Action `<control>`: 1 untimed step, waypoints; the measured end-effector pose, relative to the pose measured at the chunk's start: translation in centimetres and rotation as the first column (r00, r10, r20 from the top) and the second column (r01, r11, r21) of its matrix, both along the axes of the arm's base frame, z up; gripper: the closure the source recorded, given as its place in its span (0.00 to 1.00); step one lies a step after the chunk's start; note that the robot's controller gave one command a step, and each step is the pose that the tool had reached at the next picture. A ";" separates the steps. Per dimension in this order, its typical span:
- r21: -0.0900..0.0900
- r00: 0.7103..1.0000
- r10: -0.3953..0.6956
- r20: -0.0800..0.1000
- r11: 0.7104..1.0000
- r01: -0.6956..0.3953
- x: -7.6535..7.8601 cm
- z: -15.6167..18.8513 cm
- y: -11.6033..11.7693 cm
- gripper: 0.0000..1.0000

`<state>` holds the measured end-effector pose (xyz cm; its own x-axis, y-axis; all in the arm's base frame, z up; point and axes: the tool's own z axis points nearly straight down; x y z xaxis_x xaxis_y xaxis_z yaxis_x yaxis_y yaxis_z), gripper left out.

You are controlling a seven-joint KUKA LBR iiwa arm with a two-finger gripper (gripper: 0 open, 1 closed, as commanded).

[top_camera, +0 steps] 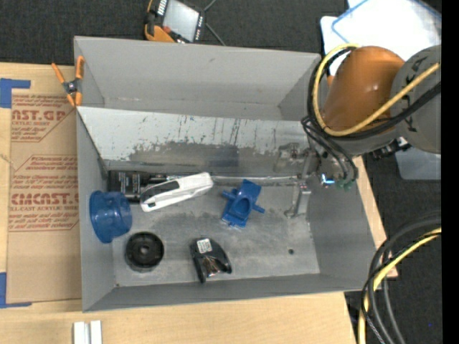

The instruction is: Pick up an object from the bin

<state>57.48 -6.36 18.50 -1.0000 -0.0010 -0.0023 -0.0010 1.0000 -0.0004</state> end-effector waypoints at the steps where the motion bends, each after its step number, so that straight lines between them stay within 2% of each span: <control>1: 0.000 0.890 0.456 0.003 0.890 -0.456 1.3 -10.6 6.4 0.00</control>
Offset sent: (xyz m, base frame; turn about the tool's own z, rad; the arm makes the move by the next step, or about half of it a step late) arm 0.0118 0.0674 -0.0507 -0.4420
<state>58.73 0.01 7.87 -0.8894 -0.4571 -0.0048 -0.4571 0.8894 -0.0005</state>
